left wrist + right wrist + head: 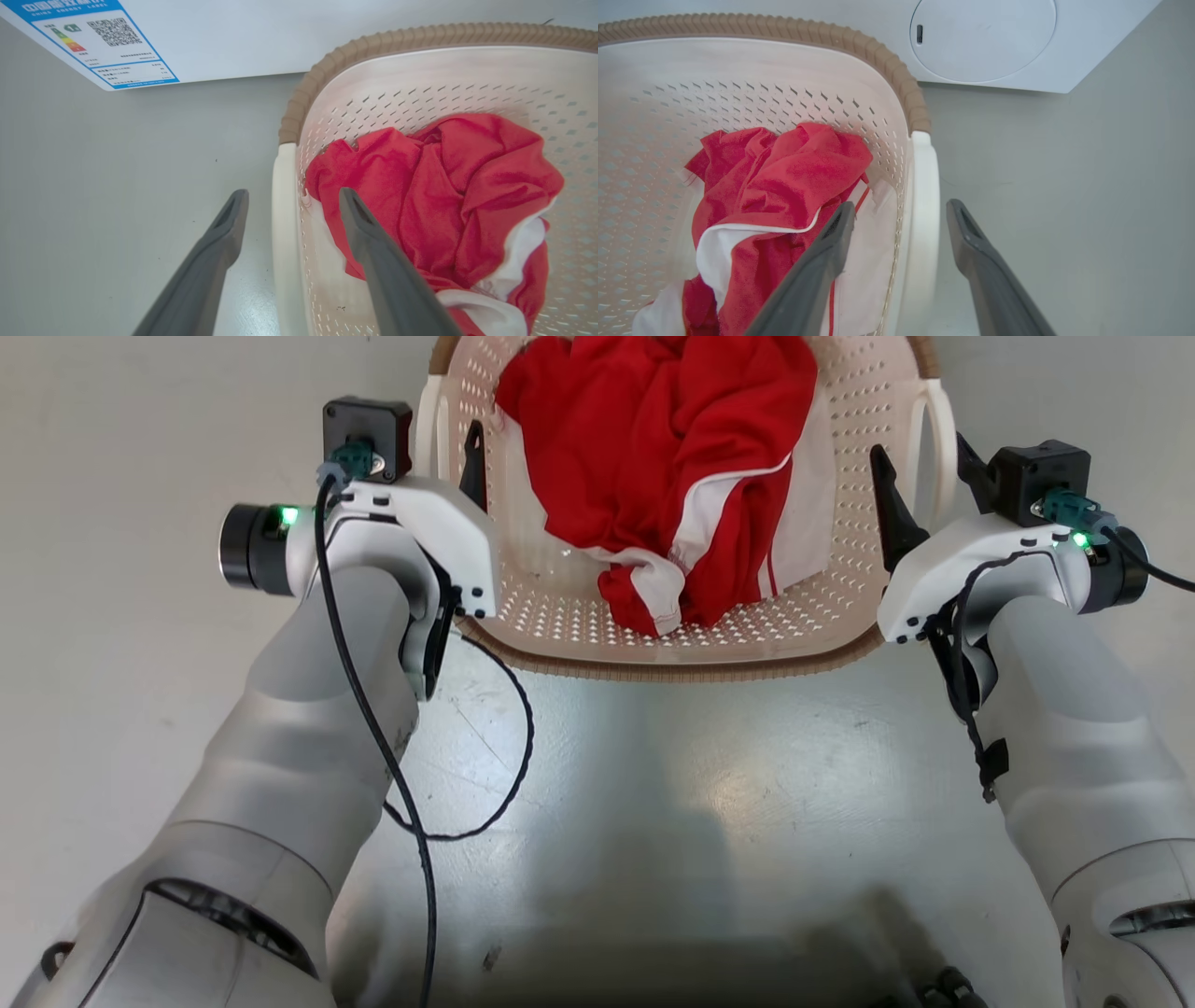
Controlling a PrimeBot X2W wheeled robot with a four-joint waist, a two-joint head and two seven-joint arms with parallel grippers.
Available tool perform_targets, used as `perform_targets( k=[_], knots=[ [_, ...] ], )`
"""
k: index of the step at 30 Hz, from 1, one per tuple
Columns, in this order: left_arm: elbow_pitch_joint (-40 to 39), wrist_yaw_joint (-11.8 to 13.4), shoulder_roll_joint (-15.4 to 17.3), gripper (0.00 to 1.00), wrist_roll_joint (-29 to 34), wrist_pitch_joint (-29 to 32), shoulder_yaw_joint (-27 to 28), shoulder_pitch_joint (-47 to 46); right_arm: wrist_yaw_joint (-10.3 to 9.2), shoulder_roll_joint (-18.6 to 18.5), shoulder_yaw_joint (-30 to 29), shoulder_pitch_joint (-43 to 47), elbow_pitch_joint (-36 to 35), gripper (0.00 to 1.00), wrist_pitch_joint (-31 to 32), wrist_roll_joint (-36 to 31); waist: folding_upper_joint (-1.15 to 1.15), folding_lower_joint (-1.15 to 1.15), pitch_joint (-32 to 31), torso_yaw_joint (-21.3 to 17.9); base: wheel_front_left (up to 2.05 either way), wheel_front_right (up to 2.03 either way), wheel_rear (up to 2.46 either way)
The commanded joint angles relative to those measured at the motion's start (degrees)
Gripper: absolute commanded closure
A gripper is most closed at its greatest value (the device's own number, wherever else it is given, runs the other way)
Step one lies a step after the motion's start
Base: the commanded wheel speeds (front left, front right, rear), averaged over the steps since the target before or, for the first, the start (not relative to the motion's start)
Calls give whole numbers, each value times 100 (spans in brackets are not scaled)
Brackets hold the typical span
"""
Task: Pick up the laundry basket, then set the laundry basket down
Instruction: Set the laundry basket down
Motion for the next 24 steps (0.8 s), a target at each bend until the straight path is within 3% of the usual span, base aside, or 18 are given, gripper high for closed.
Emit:
perform_targets(
  k=[1,11,24],
  knots=[
    [-8,78,129,0,67,-36,106,229,34,124,46,299,-116,0,-62,-73,0,0,-82,-18,0,0,0],
    [-457,203,199,0,198,-36,584,845,34,124,182,823,-769,0,-62,240,0,0,-924,-29,0,0,0],
    [-1404,-48,238,0,671,-36,1397,2078,34,124,-93,1782,-1761,0,-62,220,0,0,-2449,-45,0,0,0]
  ],
)
